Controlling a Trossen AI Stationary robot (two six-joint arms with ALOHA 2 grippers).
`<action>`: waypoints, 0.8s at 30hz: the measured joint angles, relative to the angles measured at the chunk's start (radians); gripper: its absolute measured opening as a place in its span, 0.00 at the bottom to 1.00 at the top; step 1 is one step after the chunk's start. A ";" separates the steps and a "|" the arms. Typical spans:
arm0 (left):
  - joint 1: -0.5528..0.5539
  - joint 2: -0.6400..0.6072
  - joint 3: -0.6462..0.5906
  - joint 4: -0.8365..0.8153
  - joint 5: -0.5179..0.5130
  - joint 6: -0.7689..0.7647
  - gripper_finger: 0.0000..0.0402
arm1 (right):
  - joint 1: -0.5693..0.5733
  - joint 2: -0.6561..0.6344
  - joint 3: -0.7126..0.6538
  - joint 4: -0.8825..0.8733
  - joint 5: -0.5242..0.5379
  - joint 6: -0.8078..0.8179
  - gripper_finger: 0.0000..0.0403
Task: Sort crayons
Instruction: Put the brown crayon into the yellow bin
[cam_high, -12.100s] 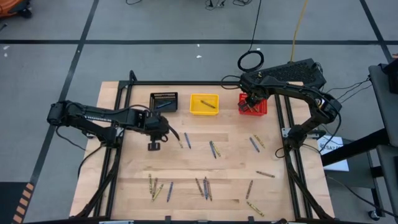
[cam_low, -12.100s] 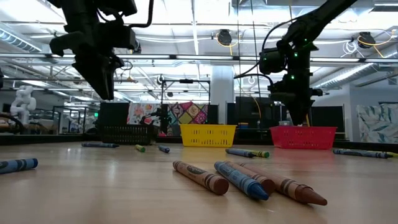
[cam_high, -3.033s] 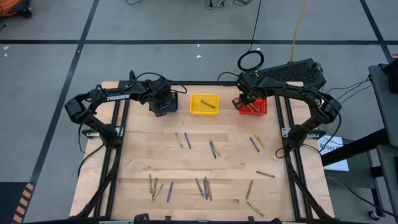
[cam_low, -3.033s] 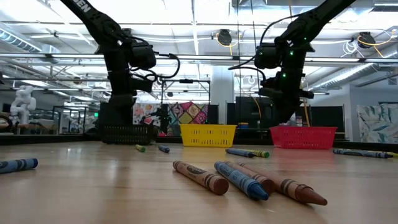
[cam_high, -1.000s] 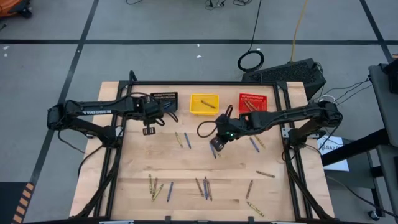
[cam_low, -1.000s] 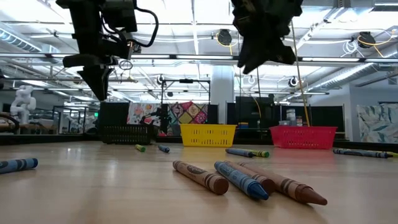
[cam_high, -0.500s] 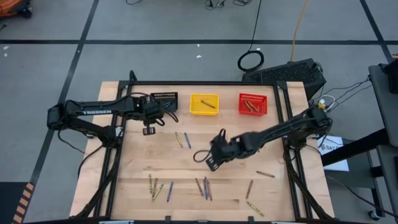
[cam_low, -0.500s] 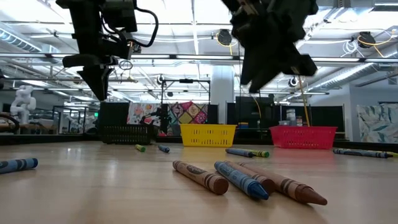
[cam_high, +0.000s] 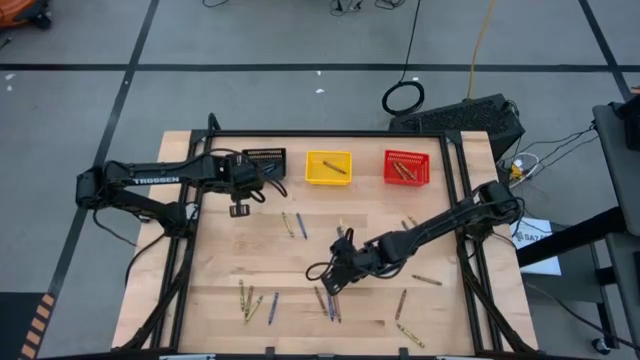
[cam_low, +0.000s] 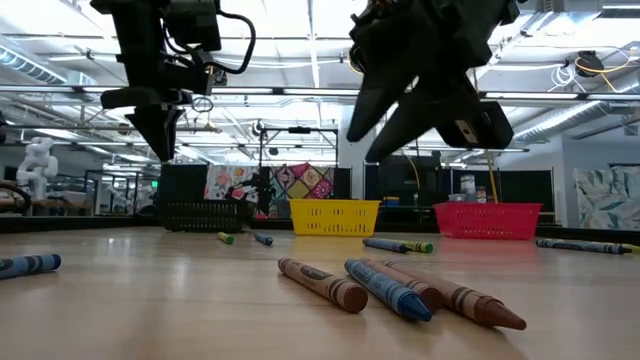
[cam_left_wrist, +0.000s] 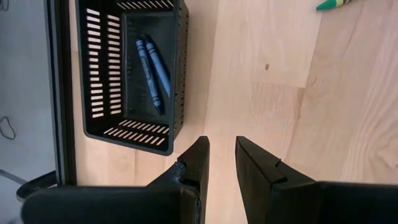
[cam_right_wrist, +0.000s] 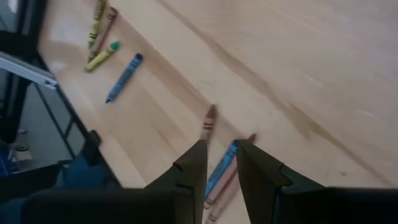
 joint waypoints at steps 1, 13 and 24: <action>0.000 0.000 0.000 0.000 0.000 0.000 0.18 | 0.000 -0.001 0.000 0.004 0.000 -0.001 0.19; 0.000 0.000 0.000 -0.003 -0.001 -0.003 0.18 | -0.055 -0.007 0.000 0.278 0.035 -0.322 0.19; 0.000 0.000 0.000 0.019 -0.003 0.000 0.18 | -0.116 -0.007 0.206 -0.082 0.030 -0.343 0.19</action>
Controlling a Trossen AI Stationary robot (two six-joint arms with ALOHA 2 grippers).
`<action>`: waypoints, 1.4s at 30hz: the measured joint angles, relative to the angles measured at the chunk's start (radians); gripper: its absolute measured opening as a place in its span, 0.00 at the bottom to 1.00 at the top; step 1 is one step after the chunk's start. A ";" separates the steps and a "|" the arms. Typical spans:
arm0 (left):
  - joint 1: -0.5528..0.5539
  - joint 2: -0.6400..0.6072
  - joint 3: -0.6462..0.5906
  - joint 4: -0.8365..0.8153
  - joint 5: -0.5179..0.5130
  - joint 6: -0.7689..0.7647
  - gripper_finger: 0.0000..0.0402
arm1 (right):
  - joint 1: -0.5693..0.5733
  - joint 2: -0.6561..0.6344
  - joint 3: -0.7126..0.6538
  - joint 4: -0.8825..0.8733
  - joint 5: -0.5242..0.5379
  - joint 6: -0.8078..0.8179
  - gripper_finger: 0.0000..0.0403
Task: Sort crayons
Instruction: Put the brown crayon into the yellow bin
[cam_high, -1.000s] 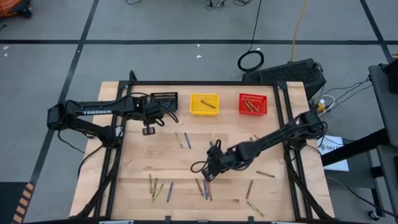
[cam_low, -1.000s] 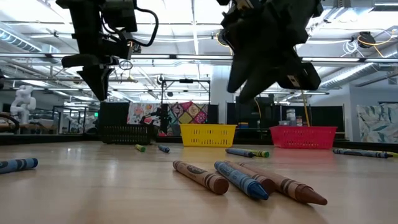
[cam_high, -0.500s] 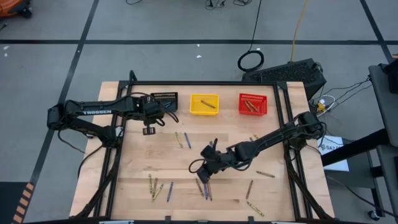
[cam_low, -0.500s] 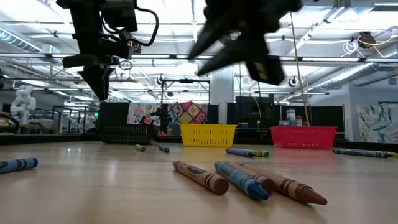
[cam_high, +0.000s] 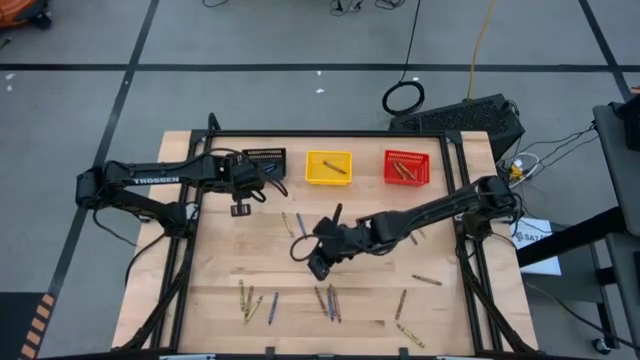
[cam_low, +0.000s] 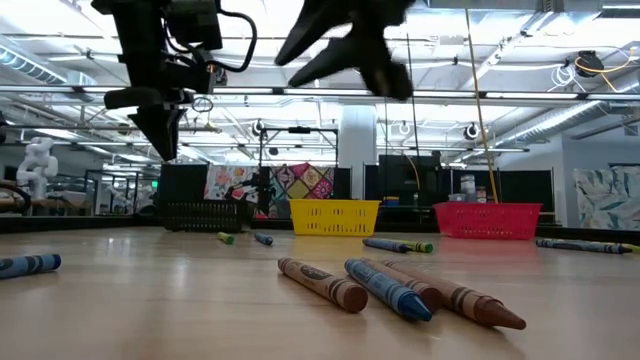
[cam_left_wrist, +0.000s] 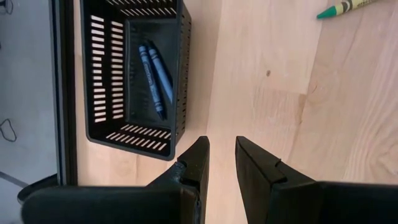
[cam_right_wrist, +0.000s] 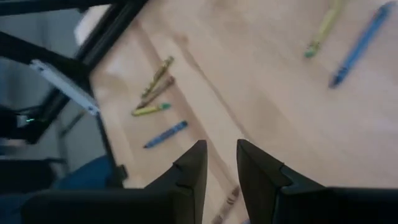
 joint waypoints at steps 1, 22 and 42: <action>0.000 0.000 0.000 0.000 0.000 0.000 0.18 | 0.005 0.000 0.039 -0.053 0.018 -0.001 0.19; 0.000 0.000 0.000 0.007 0.000 0.002 0.18 | 0.059 0.099 0.161 -0.359 0.007 0.167 0.19; 0.000 0.000 0.000 0.033 0.000 -0.001 0.18 | 0.195 0.193 0.160 -0.330 -0.027 0.498 0.19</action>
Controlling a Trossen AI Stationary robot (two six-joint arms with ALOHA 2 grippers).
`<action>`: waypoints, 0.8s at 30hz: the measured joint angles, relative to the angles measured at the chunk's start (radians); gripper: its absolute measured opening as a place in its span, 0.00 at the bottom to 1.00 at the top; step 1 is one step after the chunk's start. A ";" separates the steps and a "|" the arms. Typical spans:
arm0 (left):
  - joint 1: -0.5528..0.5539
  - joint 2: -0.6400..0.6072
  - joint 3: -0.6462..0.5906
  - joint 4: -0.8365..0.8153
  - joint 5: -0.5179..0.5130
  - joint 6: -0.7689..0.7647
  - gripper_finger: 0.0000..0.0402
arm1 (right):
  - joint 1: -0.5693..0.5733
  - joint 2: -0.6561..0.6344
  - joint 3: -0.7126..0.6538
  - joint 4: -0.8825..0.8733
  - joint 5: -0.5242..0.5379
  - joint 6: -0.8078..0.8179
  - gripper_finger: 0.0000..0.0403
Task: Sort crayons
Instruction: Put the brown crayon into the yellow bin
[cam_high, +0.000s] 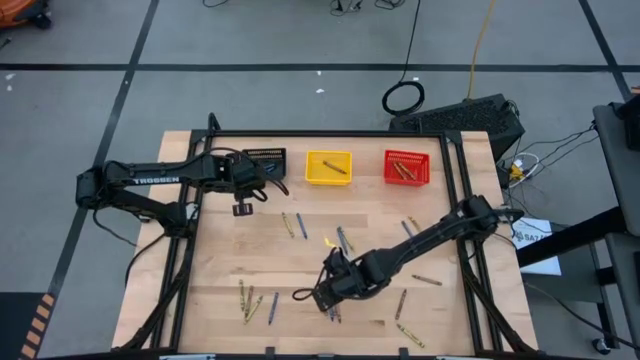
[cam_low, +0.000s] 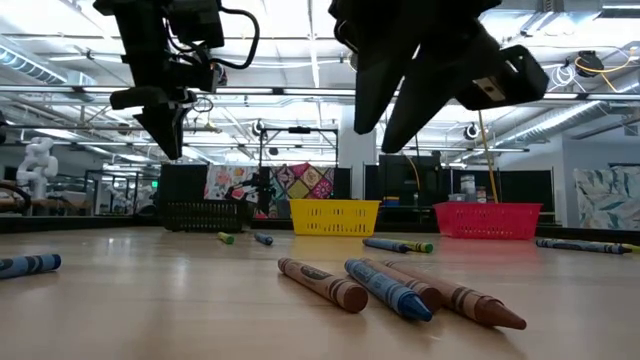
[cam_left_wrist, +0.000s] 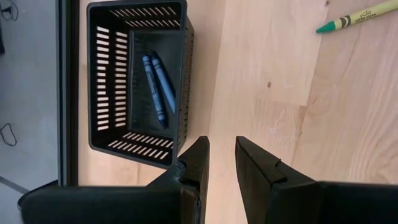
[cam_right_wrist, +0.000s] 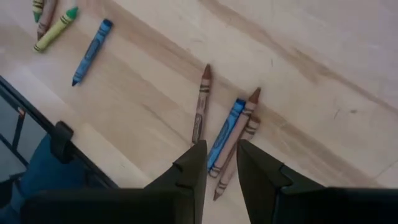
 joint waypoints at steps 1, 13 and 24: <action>0.000 0.000 0.000 -0.001 0.000 0.000 0.18 | 0.003 0.001 0.000 0.000 0.001 0.002 0.19; 0.000 0.000 0.000 -0.002 0.000 0.001 0.18 | 0.012 0.071 0.000 0.064 -0.030 -0.005 0.19; 0.000 0.000 0.000 0.000 0.000 -0.001 0.18 | -0.019 0.091 0.000 0.108 -0.056 -0.106 0.19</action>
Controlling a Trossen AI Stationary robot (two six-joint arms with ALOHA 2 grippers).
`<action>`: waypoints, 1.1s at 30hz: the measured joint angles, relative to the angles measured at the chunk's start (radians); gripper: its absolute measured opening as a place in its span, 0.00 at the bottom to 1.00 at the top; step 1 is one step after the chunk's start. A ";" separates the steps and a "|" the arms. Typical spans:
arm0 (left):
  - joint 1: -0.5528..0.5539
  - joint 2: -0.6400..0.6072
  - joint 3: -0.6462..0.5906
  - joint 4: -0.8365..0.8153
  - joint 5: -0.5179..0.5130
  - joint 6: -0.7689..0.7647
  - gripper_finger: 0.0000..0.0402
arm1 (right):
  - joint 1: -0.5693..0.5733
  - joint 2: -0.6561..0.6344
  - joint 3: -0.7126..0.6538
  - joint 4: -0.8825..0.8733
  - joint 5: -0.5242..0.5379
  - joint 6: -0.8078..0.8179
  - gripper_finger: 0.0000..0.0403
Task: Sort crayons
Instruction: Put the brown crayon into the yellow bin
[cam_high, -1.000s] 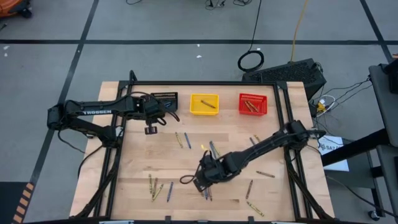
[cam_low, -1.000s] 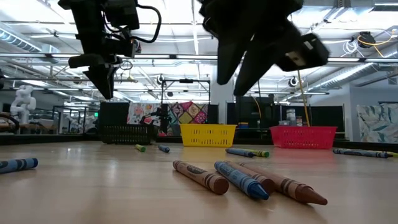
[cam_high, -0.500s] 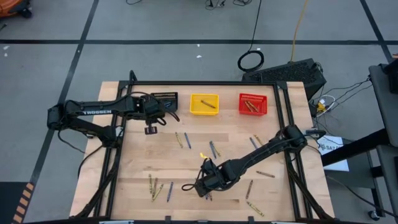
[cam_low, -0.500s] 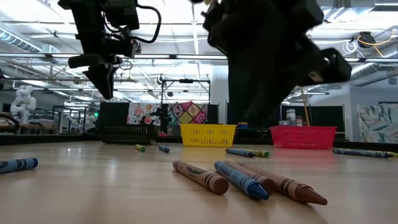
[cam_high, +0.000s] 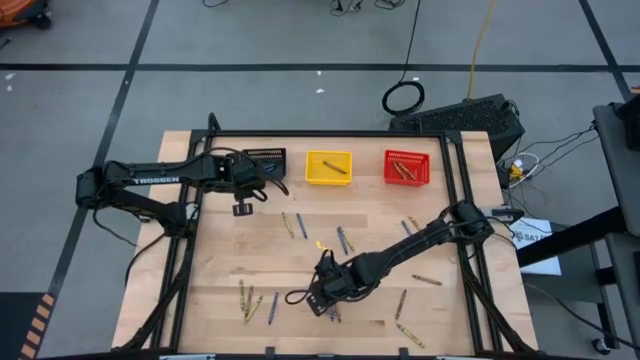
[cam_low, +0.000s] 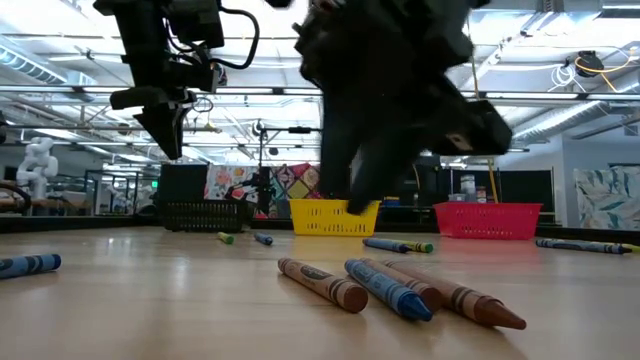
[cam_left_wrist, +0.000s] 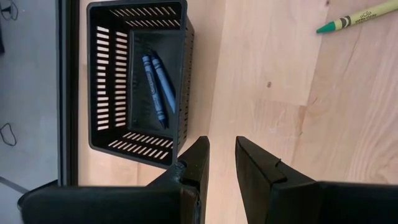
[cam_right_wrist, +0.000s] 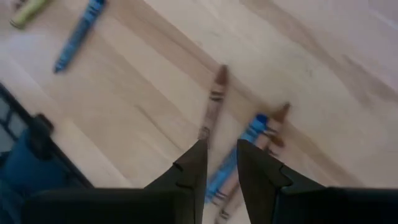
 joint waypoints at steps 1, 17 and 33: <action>0.000 0.000 0.000 0.000 0.000 0.000 0.18 | 0.001 0.000 0.000 -0.012 0.000 0.004 0.19; 0.000 0.000 0.000 -0.001 0.000 0.002 0.18 | 0.036 0.015 0.000 -0.079 -0.025 0.082 0.19; 0.000 0.000 0.000 -0.002 0.000 0.000 0.18 | 0.043 0.045 0.000 -0.070 -0.027 0.088 0.19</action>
